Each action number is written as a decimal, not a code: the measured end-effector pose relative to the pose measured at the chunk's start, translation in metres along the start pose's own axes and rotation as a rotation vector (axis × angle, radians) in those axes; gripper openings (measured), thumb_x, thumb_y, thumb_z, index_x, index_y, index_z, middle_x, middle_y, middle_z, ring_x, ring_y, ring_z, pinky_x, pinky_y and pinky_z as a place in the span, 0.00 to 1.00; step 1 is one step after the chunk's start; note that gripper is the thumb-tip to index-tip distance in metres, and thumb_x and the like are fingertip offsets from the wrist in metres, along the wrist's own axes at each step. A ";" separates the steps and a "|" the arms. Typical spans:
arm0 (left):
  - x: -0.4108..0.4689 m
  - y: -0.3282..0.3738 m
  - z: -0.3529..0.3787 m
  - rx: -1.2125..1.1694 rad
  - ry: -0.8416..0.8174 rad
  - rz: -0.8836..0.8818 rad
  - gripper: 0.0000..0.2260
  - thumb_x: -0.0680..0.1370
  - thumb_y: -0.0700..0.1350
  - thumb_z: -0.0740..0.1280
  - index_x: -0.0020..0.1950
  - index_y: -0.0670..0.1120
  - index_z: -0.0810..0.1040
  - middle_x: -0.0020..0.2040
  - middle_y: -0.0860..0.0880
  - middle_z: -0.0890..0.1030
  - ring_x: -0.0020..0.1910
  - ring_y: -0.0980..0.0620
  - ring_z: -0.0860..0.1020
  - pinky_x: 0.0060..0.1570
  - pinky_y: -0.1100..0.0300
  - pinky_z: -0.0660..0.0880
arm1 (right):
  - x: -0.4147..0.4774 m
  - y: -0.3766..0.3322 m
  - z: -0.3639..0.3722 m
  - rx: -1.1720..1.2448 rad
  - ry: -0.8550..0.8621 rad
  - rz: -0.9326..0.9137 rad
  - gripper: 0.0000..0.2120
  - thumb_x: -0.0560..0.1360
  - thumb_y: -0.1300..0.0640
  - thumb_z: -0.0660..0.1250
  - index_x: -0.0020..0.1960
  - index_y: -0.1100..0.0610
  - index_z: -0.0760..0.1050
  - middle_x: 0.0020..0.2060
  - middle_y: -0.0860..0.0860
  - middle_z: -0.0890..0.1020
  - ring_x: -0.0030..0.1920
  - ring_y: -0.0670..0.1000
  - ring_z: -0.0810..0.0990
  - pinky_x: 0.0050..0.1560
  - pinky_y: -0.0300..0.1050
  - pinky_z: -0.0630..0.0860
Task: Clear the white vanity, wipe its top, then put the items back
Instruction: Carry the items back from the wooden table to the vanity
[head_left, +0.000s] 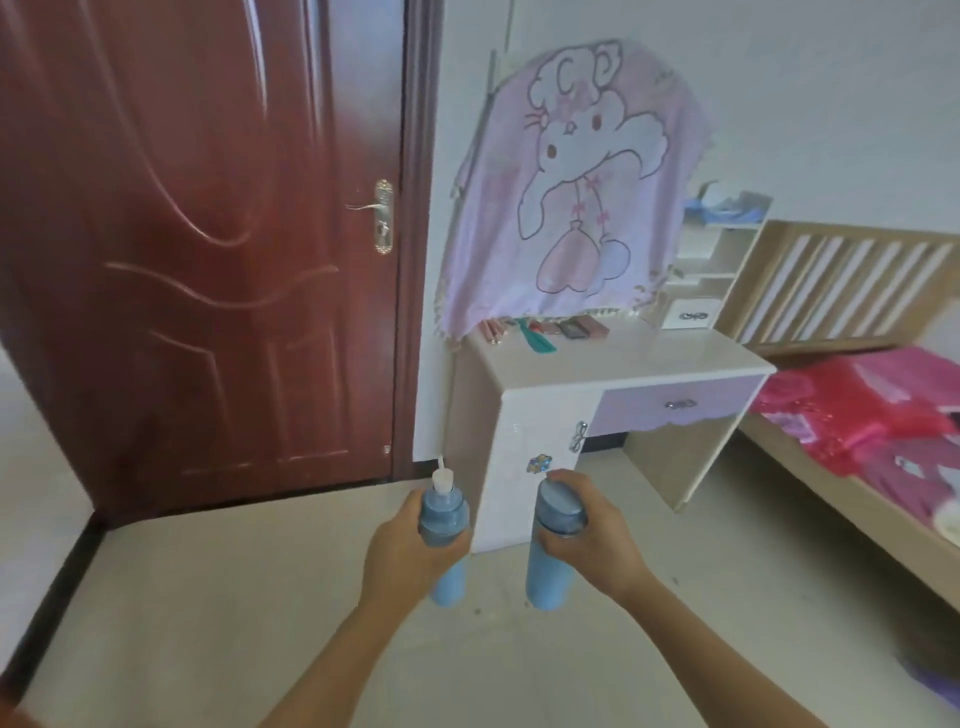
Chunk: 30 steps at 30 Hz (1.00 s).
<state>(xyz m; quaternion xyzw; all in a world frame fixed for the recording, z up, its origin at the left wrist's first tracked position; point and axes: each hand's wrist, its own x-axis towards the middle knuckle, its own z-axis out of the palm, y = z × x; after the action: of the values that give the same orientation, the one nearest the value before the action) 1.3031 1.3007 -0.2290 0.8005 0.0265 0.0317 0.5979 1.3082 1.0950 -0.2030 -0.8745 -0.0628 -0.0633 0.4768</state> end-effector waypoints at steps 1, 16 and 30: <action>0.004 0.007 0.024 -0.001 -0.028 0.018 0.21 0.57 0.58 0.70 0.48 0.57 0.73 0.42 0.51 0.82 0.41 0.50 0.80 0.44 0.54 0.76 | -0.001 0.012 -0.019 -0.008 0.025 0.001 0.25 0.62 0.57 0.71 0.52 0.38 0.66 0.52 0.43 0.76 0.48 0.40 0.75 0.46 0.26 0.70; 0.093 0.085 0.232 -0.017 -0.276 0.152 0.22 0.57 0.59 0.68 0.48 0.56 0.71 0.42 0.54 0.79 0.44 0.47 0.78 0.46 0.50 0.75 | 0.021 0.110 -0.200 -0.099 0.282 0.105 0.26 0.67 0.64 0.73 0.53 0.41 0.65 0.47 0.40 0.74 0.46 0.46 0.74 0.45 0.37 0.70; 0.286 0.124 0.327 -0.113 -0.289 0.140 0.23 0.54 0.59 0.67 0.47 0.57 0.71 0.40 0.59 0.77 0.41 0.50 0.77 0.41 0.56 0.73 | 0.188 0.167 -0.269 -0.100 0.321 0.192 0.36 0.67 0.64 0.73 0.60 0.33 0.59 0.53 0.48 0.77 0.52 0.50 0.77 0.55 0.44 0.76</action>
<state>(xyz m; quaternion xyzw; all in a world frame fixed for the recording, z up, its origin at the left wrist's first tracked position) 1.6152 0.9761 -0.1973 0.7618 -0.1175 -0.0408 0.6358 1.5082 0.7878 -0.1644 -0.8778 0.1010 -0.1596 0.4403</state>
